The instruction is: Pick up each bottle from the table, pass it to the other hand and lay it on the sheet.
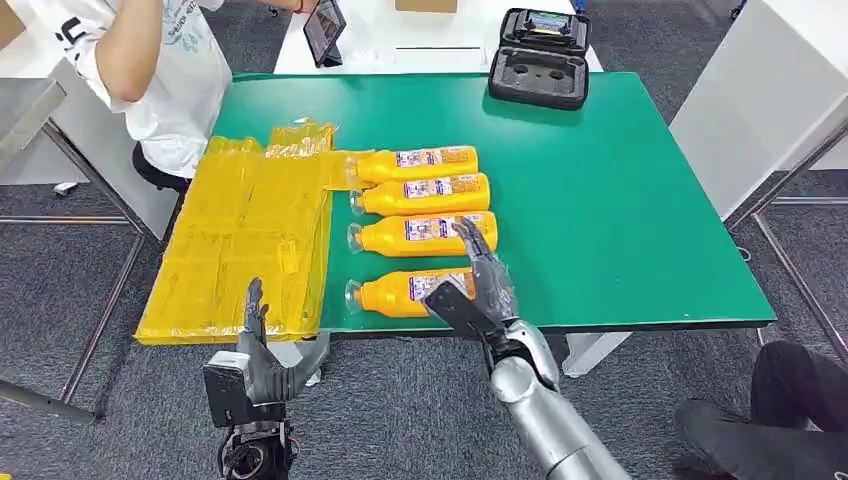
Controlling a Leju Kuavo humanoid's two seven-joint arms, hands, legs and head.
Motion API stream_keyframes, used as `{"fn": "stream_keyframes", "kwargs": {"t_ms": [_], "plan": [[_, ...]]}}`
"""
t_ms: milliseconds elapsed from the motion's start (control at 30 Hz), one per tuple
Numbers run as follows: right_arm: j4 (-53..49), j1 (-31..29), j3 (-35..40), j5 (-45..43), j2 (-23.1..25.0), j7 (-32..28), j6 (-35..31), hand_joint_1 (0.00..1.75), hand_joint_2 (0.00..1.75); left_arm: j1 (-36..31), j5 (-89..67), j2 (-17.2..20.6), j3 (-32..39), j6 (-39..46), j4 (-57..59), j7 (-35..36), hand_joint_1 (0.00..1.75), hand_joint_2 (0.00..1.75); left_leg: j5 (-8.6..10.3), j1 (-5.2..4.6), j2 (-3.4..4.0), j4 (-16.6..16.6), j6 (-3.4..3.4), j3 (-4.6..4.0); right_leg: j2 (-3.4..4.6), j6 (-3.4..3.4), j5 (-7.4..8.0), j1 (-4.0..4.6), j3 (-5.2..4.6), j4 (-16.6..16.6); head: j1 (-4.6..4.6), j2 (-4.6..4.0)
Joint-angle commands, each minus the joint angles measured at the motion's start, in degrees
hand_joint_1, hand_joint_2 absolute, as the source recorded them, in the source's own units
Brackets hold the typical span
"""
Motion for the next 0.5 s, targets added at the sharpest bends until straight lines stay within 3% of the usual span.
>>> {"fn": "stream_keyframes", "kwargs": {"t_ms": [33,500], "plan": [[6.1,-4.1,2.7,0.8,-2.1,1.1,1.4,0.00,1.75,-1.4,0.4,1.1,1.0,-0.3,3.4,0.4,0.00,1.75,-0.04,0.06,0.06,-0.1,-0.10,0.18,0.04,-0.09,-0.01,0.07,0.18,-0.1,0.00,0.00],[8.0,-6.8,3.8,0.2,-2.3,2.1,5.1,0.00,1.75,-1.3,0.7,1.3,1.3,-0.2,3.3,0.6,0.00,1.75,-0.05,0.07,0.13,-0.1,-0.11,0.21,0.12,-0.10,0.01,0.07,0.19,-0.1,0.00,0.00]]}}
